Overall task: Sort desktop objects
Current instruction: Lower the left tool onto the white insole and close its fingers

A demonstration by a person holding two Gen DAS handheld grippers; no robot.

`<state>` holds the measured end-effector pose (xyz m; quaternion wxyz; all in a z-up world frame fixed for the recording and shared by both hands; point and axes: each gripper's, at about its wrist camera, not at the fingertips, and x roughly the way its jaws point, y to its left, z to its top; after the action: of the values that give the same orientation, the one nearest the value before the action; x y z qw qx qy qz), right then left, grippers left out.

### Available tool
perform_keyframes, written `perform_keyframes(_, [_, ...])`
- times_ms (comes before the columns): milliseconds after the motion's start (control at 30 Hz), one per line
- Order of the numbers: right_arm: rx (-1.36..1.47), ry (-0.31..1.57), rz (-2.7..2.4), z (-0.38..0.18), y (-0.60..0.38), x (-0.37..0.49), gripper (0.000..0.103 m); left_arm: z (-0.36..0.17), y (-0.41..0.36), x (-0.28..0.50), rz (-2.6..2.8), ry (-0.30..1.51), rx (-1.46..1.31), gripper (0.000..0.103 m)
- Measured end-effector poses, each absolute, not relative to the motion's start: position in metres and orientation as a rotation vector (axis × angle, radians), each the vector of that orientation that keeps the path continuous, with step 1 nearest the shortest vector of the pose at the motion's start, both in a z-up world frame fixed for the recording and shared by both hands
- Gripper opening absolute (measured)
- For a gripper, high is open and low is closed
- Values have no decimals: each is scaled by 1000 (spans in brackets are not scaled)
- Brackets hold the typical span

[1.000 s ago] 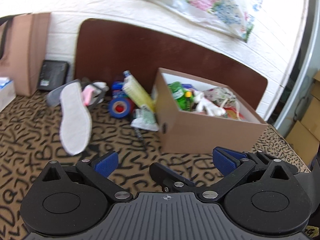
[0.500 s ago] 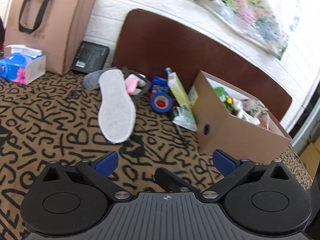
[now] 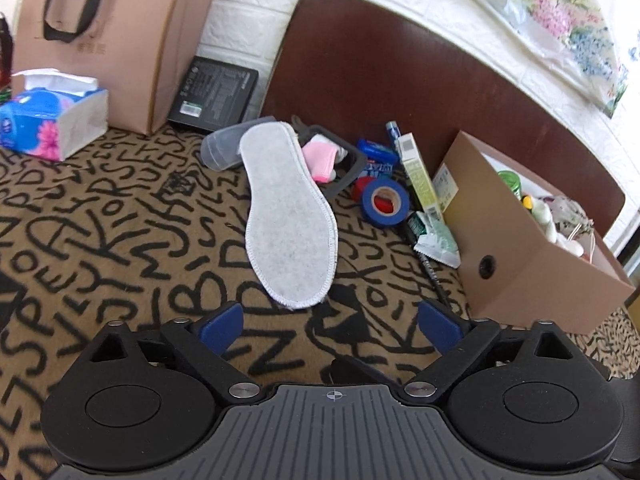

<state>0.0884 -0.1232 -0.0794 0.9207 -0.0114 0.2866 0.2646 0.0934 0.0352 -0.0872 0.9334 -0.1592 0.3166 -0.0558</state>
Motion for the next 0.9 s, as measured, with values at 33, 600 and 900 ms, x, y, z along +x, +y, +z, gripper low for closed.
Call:
perform_keyframes(33, [-23,594,544,-81,-122,92,102,-89,36,98,-112,656,-323,92])
perform_keyframes(600, [-32,630,603,-101,-96,141,80,-107,49,152,-151,721,-366,78])
perform_keyframes(900, [-37,628,625,-102,-86,159,71,-109,53,167,-139,725,-353,76])
